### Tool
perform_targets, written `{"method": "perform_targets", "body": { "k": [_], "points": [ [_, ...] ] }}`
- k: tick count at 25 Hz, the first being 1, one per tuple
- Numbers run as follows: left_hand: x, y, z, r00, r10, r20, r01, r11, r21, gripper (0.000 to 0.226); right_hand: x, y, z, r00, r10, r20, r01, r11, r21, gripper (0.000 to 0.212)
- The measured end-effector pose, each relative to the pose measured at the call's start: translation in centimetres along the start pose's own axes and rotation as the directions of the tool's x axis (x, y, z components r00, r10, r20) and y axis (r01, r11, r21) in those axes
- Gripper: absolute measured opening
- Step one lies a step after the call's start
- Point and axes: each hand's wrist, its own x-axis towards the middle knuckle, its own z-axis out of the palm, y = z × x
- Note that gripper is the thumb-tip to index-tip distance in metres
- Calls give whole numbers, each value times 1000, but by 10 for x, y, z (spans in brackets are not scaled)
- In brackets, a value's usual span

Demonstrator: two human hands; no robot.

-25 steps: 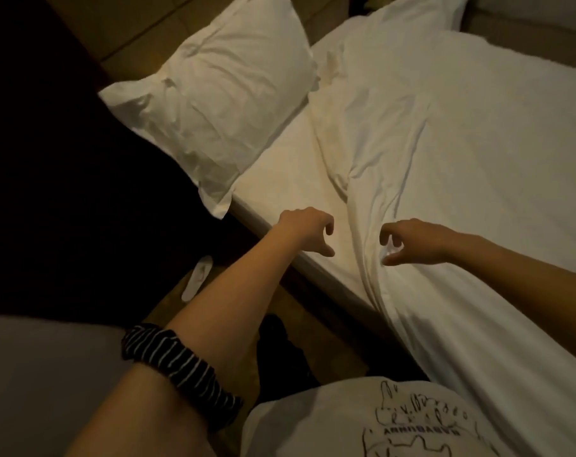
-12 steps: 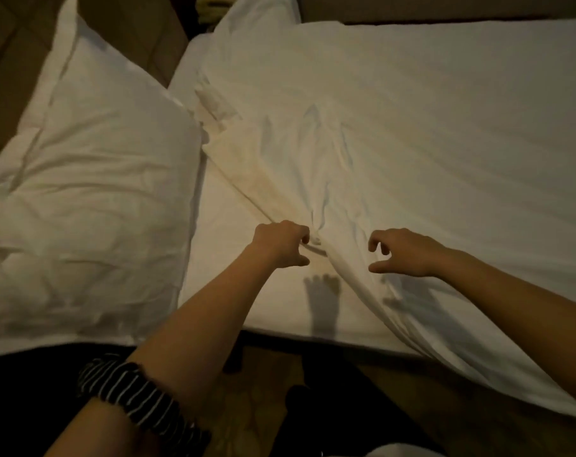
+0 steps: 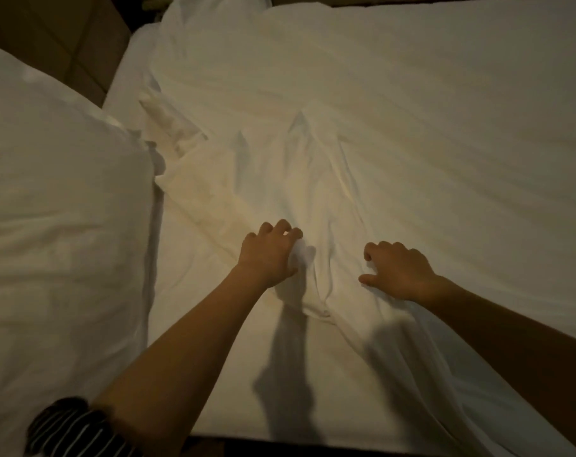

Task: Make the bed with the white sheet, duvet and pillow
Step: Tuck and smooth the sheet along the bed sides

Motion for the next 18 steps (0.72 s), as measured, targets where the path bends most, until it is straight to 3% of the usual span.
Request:
{"method": "perform_targets", "body": {
  "k": [3, 6, 8, 12, 15, 18],
  "points": [
    [34, -15, 20, 1000, 24, -18, -23, 999, 22, 59, 32, -1, 18, 982, 183, -38, -182, 983, 22, 54],
    [43, -25, 37, 998, 48, 43, -49, 998, 32, 55, 50, -5, 40, 919, 395, 0, -388, 904, 179, 64],
    [38, -30, 46, 996, 71, 46, -72, 997, 24, 54, 55, -8, 53, 885, 466, -8, -443, 846, 297, 57],
    [30, -45, 48, 990, 142, -20, -143, 989, -49, 59, 48, -32, 70, 917, 385, -102, -289, 821, 493, 36],
    [16, -49, 48, 978, 188, -85, -192, 980, -48, 65, 23, -63, 77, 934, 263, -241, -131, 881, 454, 53],
    [-1, -49, 47, 956, 270, -112, -272, 962, -8, 69, -1, -84, 84, 941, 180, -287, -52, 914, 401, 62]
  ]
}}
